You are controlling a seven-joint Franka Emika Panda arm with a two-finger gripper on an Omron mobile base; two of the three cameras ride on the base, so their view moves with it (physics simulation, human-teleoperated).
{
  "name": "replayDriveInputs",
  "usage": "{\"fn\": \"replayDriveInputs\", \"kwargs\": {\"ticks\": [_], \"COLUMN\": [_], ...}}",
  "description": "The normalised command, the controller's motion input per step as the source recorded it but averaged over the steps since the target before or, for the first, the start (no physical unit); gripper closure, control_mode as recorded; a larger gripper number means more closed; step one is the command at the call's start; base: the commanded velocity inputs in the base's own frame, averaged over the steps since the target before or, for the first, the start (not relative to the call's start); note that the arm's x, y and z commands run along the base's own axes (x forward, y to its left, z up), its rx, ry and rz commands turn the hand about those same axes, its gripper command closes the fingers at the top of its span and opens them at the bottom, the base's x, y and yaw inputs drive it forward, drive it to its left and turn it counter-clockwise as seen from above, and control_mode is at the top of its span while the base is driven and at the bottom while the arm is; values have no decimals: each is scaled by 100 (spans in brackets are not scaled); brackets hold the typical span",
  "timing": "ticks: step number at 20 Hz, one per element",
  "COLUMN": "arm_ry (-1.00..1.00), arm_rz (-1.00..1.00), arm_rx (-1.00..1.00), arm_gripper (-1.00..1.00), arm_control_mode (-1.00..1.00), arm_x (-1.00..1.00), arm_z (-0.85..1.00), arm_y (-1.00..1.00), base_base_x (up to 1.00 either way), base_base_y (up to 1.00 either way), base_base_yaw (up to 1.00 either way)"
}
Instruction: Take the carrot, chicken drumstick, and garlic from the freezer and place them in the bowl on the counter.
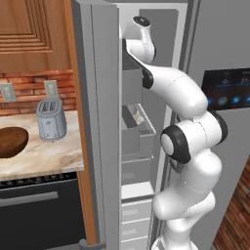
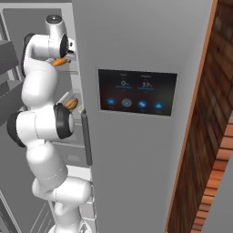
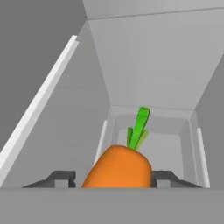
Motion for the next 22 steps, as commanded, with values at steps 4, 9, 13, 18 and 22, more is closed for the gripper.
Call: {"fn": "replayDriveInputs", "kwargs": {"ticks": [4, 9, 13, 18, 22], "arm_ry": [0, -4, -29, -39, -37], "arm_rz": [-2, 0, 0, 0, 0], "arm_rx": [0, -1, -14, -13, 0], "arm_gripper": [100, 100, 100, 100, 100], "arm_control_mode": [-100, -100, -100, -100, -100], "arm_x": [-3, -2, -10, -37, -96], "arm_z": [-9, -1, 0, 0, 23], "arm_y": [0, 0, 0, 0, -21], "base_base_x": [0, 0, 0, 0, 0], "base_base_y": [0, 0, 0, 0, 0], "base_base_yaw": [0, 0, 0, 0, 0]}}
